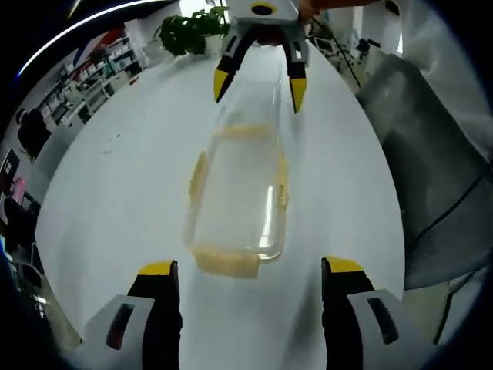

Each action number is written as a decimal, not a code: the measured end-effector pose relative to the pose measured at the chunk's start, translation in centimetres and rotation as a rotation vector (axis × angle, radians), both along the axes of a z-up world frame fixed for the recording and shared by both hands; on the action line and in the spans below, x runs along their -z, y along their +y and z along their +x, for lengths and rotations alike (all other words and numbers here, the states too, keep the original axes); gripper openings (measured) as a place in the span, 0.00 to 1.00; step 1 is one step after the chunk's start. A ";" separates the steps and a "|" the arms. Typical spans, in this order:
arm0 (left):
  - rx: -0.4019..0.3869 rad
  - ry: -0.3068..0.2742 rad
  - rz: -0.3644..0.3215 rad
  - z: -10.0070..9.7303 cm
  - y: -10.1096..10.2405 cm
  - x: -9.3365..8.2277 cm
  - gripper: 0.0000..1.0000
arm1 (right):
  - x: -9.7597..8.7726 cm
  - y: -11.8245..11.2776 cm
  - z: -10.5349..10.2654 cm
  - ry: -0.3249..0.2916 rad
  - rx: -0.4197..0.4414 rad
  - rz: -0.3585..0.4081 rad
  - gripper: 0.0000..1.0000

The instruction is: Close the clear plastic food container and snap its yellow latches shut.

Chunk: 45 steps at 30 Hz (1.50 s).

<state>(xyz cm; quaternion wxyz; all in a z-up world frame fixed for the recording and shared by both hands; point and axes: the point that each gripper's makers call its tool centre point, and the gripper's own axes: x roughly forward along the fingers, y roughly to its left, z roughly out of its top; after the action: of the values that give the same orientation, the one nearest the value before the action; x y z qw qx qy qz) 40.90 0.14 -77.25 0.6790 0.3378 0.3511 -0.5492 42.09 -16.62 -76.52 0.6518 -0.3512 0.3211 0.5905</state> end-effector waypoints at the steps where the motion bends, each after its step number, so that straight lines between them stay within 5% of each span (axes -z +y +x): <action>1: -0.003 0.008 -0.001 0.1 -0.1 0.0 0.71 | 0.3 -0.1 0.1 0.003 -0.006 -0.008 0.64; 27: 0.081 0.081 0.081 1.0 0.1 2.6 0.51 | 3.3 -0.2 0.8 0.055 -0.110 -0.103 0.46; 29: 0.102 0.069 0.129 1.2 0.6 3.1 0.49 | 3.6 -0.1 0.8 0.058 -0.119 -0.110 0.45; 45: 0.101 0.080 0.102 2.1 -0.4 2.9 0.38 | 3.9 0.3 1.3 0.074 -0.145 -0.137 0.38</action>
<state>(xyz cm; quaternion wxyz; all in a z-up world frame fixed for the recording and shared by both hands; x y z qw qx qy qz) 43.04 -0.23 -80.20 0.6178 0.3671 0.3880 -0.5771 43.36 -16.28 -80.46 0.5696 -0.3952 0.3581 0.6254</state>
